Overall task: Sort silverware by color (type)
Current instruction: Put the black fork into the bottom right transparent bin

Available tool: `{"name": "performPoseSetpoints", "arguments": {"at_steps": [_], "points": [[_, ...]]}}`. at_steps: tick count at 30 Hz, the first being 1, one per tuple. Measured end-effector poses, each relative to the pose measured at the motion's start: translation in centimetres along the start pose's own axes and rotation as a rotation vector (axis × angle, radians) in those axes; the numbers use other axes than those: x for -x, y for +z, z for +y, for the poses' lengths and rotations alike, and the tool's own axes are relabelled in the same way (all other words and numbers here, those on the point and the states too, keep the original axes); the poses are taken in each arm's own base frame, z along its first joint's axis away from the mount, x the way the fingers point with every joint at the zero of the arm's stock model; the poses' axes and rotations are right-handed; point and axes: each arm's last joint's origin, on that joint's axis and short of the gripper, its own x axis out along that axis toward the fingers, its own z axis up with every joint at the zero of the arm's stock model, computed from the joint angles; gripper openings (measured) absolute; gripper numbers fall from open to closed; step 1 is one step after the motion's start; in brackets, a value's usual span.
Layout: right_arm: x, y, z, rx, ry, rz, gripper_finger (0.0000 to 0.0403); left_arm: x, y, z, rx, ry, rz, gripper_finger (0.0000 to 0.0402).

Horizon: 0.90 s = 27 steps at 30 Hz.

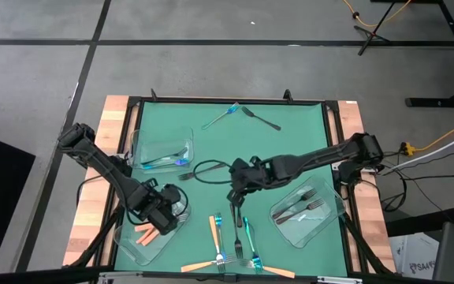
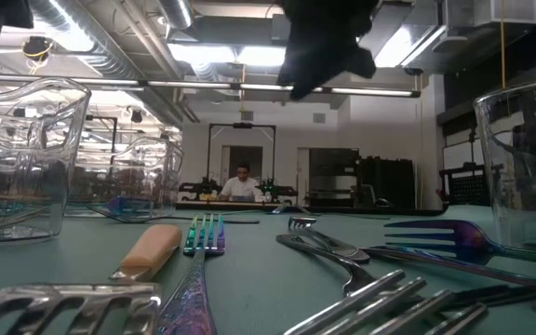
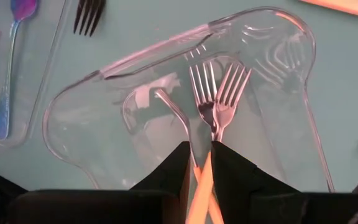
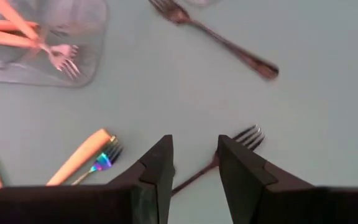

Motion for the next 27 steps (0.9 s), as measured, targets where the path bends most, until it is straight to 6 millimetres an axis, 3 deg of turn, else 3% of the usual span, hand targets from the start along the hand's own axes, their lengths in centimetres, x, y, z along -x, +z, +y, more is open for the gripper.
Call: {"name": "performPoseSetpoints", "arguments": {"at_steps": [8,15,27], "points": [[-3.0,-0.6,-0.7,-0.103,-0.075,0.088,0.0113,0.1,-0.3,-0.2,-0.014,0.000,-0.014,0.0059],[-4.1,-1.7,-1.3,-0.158,-0.161,0.175,0.0113,0.1,-0.7,-0.3,-0.029,0.003,-0.052,0.0059],[-6.6,-2.4,-0.9,-0.190,-0.124,0.247,0.0113,0.1,-0.6,-0.5,-0.026,-0.014,-0.064,0.0059]]}}
